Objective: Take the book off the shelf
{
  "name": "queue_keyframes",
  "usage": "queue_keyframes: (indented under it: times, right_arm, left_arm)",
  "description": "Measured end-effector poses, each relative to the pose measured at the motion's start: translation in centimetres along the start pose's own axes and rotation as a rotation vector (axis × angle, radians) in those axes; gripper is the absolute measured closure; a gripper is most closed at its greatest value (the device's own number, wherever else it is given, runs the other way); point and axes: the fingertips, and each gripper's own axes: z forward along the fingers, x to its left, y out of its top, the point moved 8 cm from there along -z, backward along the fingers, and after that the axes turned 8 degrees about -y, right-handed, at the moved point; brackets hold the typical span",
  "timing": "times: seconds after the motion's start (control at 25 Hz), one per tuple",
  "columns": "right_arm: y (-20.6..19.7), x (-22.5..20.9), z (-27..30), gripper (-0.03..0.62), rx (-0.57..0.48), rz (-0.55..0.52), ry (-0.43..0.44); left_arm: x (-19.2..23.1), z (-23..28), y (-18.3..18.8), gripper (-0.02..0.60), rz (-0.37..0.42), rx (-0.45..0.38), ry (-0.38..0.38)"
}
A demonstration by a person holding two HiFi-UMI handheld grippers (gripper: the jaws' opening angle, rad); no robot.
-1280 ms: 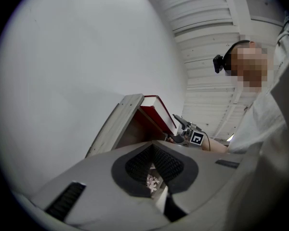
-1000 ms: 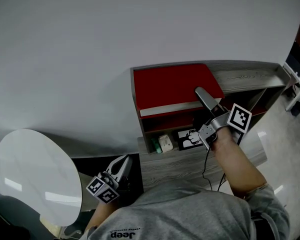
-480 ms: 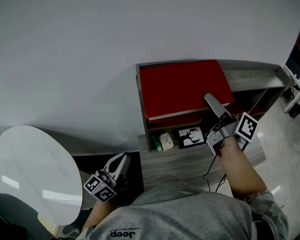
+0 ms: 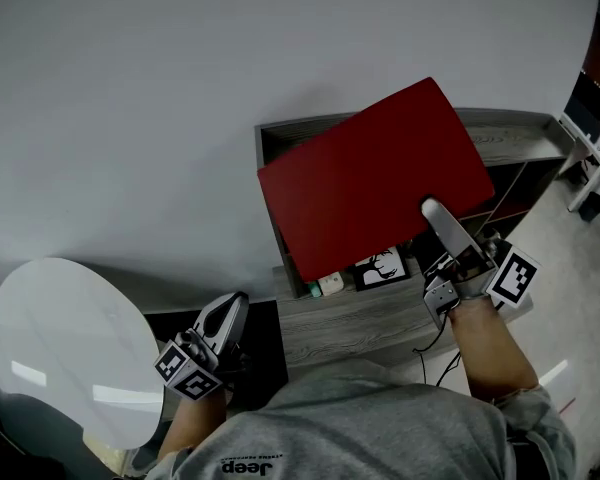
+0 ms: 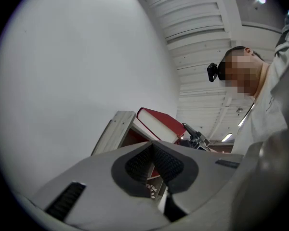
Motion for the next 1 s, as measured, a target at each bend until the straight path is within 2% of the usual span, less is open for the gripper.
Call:
queue_keyframes:
  times: [0.28,0.4,0.52,0.6,0.68,1.0]
  right_arm:
    - [0.4,2.9,-1.6,0.330,-0.005,-0.058,0.116]
    - [0.0,3.8,-2.5,0.330,-0.030,-0.060,0.137]
    - [1.3,4.7,-6.0,0.330,-0.058,-0.058,0.139]
    - [3.0,3.7,-10.1,0.330,-0.085,-0.059,0.121]
    - [3.8,2.3,-13.0,0.330,-0.118,-0.060,0.098]
    - [2.5,-1.1,-16.1,0.330,-0.238,-0.063,-0.059]
  left_arm:
    - [-1.8,3.4,2.2,0.566,0.068,0.007,-0.095]
    - [-2.2,4.7,2.3,0.566,0.076,0.035,-0.148]
    - [-5.5,7.3,1.1,0.566,0.080,0.071,-0.206]
    - [-8.0,10.2,-1.4,0.566,0.075,0.102,-0.251]
    - [-8.7,12.6,-3.7,0.566,0.065,0.128,-0.302]
    - [-6.1,17.2,-6.9,0.566,0.026,0.228,-0.503]
